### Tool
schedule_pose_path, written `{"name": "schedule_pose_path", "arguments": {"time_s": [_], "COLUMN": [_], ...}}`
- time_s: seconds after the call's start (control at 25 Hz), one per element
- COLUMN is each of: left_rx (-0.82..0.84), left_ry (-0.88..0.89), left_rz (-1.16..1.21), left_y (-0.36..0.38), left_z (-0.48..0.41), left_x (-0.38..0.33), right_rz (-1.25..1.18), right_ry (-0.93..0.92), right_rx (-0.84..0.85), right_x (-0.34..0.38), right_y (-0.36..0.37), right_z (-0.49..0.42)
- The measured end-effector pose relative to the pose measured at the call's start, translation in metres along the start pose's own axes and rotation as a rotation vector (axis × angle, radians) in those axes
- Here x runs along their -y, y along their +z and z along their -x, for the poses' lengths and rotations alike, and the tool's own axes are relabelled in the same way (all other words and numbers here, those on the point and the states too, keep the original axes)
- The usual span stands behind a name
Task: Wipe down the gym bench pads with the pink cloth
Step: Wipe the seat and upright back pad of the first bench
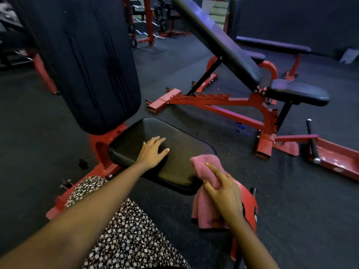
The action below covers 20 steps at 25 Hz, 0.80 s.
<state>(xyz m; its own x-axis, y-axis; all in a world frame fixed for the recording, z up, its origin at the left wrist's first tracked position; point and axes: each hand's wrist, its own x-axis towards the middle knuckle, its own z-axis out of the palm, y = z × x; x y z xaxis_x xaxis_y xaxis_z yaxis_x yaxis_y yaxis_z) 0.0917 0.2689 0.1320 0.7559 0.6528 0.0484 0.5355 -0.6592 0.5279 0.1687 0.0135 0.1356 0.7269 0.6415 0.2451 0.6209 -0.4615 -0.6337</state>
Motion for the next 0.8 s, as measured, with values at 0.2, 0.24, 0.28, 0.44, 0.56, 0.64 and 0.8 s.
{"name": "schedule_pose_path", "arguments": {"time_s": [0.2, 0.24, 0.28, 0.44, 0.56, 0.64, 0.8], "left_rx": [-0.332, -0.418, -0.505, -0.845, -1.009, -1.045, -0.947], "left_ry": [-0.005, -0.025, -0.056, -0.105, -0.07, -0.05, 0.083], "left_rz": [0.355, 0.385, 0.427, 0.666, 0.707, 0.746, 0.958], "left_y": [-0.049, -0.068, -0.089, -0.178, -0.239, -0.277, -0.284], "left_z": [0.062, 0.069, 0.073, 0.062, 0.028, -0.005, -0.068], "left_x": [0.016, 0.021, 0.025, 0.039, 0.035, 0.034, 0.103], "right_rz": [0.102, 0.074, 0.032, -0.132, -0.261, -0.358, -0.433], "right_ry": [-0.469, -0.512, -0.544, -0.655, -0.698, -0.747, -0.869], "right_rx": [-0.02, -0.03, -0.056, -0.176, -0.235, -0.272, -0.421], "right_x": [0.082, 0.099, 0.117, 0.195, 0.255, 0.299, 0.383], "right_y": [-0.022, -0.021, -0.02, -0.013, -0.005, 0.0, 0.011], "right_z": [-0.046, -0.062, -0.08, -0.155, -0.204, -0.233, -0.278]}}
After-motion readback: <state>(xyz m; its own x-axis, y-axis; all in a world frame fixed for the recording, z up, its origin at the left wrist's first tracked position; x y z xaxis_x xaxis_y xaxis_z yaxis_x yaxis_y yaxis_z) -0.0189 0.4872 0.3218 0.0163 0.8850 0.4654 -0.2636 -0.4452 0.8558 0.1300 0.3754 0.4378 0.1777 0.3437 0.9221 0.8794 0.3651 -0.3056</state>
